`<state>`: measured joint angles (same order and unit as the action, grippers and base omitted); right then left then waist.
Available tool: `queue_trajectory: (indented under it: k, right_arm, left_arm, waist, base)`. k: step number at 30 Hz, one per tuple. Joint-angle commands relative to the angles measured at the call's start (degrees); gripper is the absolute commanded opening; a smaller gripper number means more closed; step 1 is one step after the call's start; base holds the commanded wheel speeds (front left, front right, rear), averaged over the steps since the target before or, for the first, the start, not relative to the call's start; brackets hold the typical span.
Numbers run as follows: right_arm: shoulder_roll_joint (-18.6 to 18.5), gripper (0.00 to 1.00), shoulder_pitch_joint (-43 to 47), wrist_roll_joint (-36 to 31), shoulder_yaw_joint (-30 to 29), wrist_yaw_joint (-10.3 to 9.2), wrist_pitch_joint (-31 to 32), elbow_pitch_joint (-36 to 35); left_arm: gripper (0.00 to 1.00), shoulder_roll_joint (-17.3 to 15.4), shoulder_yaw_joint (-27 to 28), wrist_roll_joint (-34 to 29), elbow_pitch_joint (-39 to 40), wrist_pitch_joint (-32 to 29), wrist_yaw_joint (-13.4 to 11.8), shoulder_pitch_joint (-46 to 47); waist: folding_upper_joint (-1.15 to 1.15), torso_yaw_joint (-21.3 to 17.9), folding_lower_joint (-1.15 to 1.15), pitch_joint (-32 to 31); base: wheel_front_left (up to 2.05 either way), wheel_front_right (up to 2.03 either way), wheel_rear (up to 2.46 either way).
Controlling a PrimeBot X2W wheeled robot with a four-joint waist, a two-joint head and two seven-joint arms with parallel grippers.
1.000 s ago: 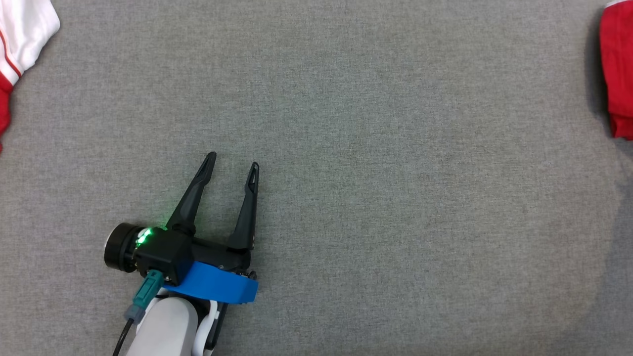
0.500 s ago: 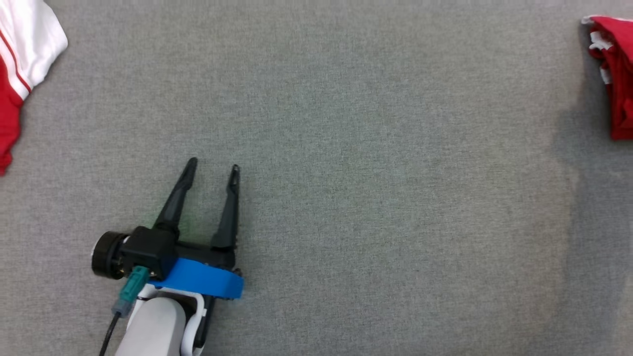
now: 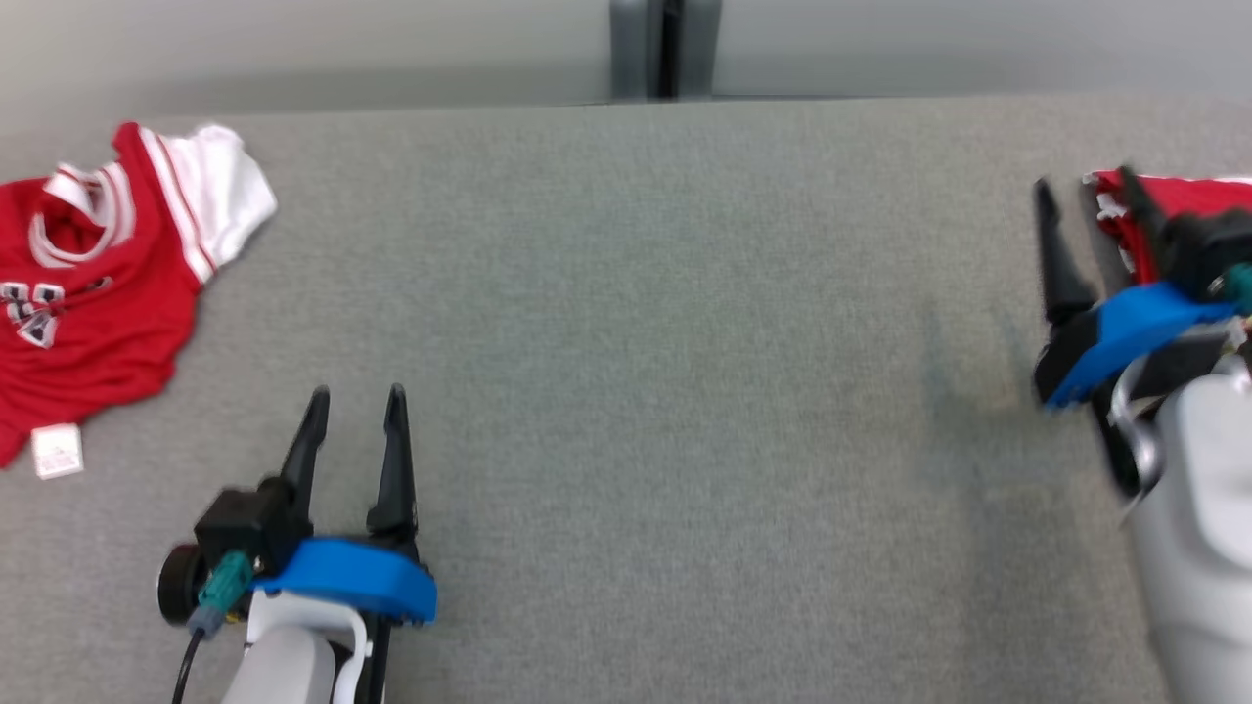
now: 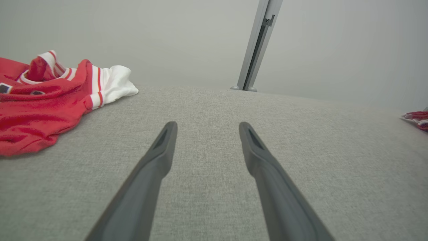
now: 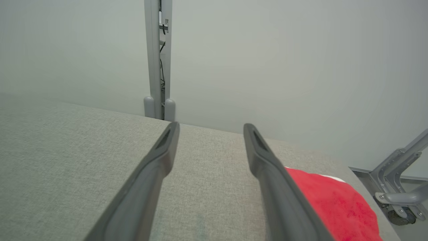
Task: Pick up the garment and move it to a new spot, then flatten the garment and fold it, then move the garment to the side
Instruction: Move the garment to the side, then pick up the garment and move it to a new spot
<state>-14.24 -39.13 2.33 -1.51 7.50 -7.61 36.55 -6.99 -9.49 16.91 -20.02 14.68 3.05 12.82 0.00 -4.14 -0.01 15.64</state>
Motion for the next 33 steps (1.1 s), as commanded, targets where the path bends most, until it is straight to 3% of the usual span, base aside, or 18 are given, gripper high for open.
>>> queue_trajectory:
  k: [1,12,22,33]
  right_arm:
    - [1.87,1.0,3.24,0.04,-0.46,-0.02,-1.03,-0.51]
    - [10.91,1.0,22.63,-3.21,-3.39,-0.02,-6.56,-9.46]
    - [11.3,1.0,32.78,6.04,0.84,-0.01,-7.32,-14.84]
    - [11.31,1.0,32.65,6.03,0.65,-0.01,-7.57,-15.16]
  left_arm:
    - [1.0,0.33,0.67,0.64,-1.17,0.28,-0.14,-1.32]
    - [1.0,2.45,1.94,1.94,-3.21,0.56,-0.23,-7.23]
    - [1.0,3.19,2.53,1.78,-2.06,0.57,-0.53,-10.23]
    - [1.0,3.51,2.39,1.63,-2.88,0.58,-0.3,-10.67]
  waist:
    - [0.0,-0.13,0.01,-2.34]
    - [0.0,2.28,0.01,-9.81]
    - [0.0,1.9,0.01,-11.92]
    - [0.0,1.99,0.01,-12.09]
  base:
    - [0.0,0.0,0.0]
    - [0.0,0.0,0.0]
    - [0.0,0.0,0.0]
    - [0.0,0.0,0.0]
